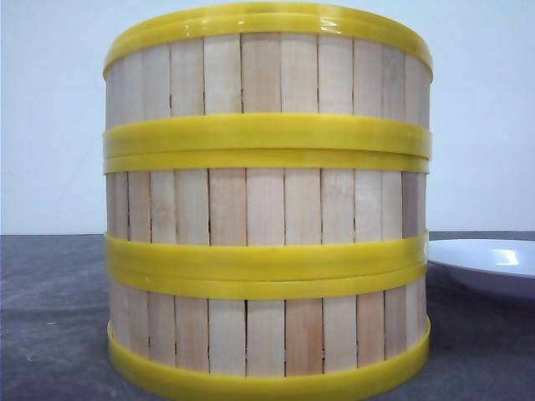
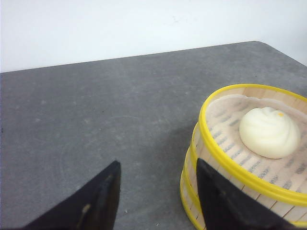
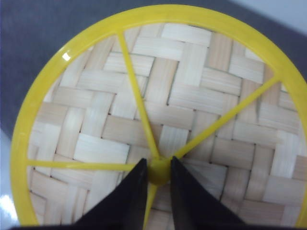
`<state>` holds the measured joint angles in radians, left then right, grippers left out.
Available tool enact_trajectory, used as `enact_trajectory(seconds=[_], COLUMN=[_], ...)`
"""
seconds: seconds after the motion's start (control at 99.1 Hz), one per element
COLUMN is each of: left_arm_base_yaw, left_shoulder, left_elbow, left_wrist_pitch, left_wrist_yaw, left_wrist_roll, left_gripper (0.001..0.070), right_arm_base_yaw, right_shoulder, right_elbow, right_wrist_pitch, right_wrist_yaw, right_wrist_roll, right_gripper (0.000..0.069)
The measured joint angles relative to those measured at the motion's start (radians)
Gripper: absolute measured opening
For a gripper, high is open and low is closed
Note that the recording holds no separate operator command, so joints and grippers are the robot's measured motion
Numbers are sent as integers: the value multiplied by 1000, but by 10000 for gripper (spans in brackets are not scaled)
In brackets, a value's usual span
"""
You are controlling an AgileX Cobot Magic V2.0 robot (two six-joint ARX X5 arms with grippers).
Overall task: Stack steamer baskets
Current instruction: 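Lower the lid onto the top basket with the right gripper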
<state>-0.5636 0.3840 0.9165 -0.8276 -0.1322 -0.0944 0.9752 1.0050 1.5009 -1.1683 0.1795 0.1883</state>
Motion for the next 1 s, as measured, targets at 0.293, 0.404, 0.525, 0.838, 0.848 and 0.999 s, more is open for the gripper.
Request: enact_trajectory(seconds=[0.293, 0.404, 0.525, 0.838, 0.848, 0.999], left_arm_base_yaw=[0, 0, 0, 0, 0, 0], left_shoulder=[0, 0, 0, 0, 0, 0], left_elbow=[0, 0, 0, 0, 0, 0], left_wrist_pitch=[0, 0, -3, -8, -8, -8], left_wrist_yaw=[0, 0, 0, 0, 0, 0], left_wrist_roll=[0, 0, 0, 0, 0, 0], left_gripper=[296, 296, 296, 296, 296, 296], right_arm_base_yaw=[-2, -26, -48, -92, -93, -106], right_shoulder=[177, 247, 306, 377, 379, 413], right_elbow=[0, 0, 0, 0, 0, 0], right_wrist_pitch=[107, 135, 155, 219, 218, 216], right_wrist_yaw=[-58, -107, -133, -212, -216, -240], right_wrist_roll=[-35, -51, -61, -81, -81, -87], right_gripper=[53, 53, 53, 53, 53, 53])
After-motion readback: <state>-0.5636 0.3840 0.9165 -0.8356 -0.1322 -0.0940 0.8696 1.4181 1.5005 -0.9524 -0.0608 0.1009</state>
